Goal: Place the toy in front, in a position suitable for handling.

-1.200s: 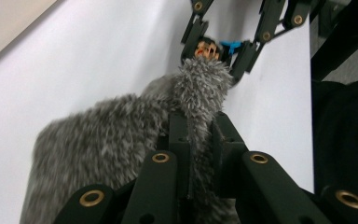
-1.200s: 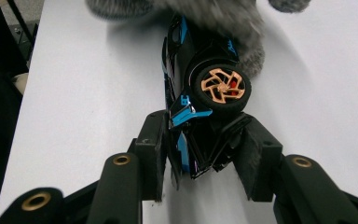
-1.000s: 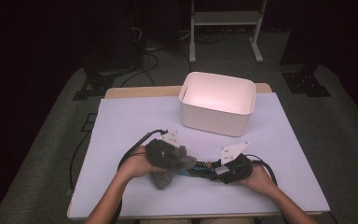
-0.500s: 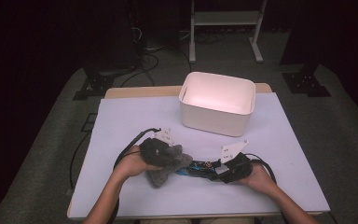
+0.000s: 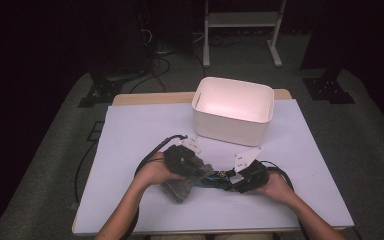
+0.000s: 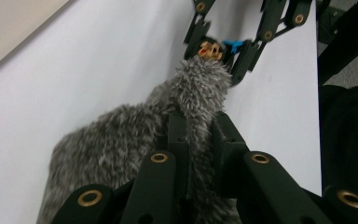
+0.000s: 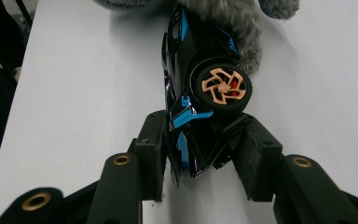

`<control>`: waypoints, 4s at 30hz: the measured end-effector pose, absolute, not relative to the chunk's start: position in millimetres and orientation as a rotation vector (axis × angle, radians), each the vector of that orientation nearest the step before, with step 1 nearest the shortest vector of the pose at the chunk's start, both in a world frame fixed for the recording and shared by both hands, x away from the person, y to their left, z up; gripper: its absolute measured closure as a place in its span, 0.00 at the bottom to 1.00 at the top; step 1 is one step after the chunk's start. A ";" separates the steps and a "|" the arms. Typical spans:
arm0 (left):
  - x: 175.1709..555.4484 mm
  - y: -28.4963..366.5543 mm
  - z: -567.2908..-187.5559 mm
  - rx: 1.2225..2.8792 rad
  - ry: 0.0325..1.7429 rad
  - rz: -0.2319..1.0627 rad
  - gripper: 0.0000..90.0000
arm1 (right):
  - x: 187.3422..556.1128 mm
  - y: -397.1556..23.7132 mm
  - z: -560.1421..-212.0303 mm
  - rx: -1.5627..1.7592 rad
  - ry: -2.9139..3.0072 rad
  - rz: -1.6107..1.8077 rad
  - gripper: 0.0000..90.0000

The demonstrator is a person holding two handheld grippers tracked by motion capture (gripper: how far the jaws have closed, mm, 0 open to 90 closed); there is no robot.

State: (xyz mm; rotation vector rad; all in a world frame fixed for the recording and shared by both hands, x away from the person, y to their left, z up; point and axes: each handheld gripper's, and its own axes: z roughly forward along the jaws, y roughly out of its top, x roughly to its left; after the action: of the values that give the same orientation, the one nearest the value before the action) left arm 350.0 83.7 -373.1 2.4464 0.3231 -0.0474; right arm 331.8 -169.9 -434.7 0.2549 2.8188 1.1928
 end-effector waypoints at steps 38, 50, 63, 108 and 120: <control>323.8 106.1 -383.3 2.438 0.293 -0.139 0.90 | 336.6 -168.7 -422.4 0.482 2.922 1.317 0.25; 305.2 108.4 -402.1 2.445 0.245 -0.219 0.90 | 325.0 -157.5 -438.1 0.450 2.999 1.188 0.19; 306.8 102.3 -408.9 2.413 0.252 -0.228 0.90 | 312.5 -148.2 -447.7 0.304 2.936 1.058 0.26; 317.9 78.0 -403.0 2.494 0.204 -0.130 0.89 | 314.0 -150.1 -452.1 0.184 2.869 1.054 0.26; 337.4 142.8 -407.2 2.396 0.429 -0.118 0.88 | 315.0 -150.0 -452.3 0.187 2.874 1.054 0.26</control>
State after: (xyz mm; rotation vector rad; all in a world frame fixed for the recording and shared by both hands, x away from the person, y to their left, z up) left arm 337.4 142.8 -407.2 2.3957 0.4287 -0.1180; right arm 315.0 -150.0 -452.3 0.1868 2.8744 1.0536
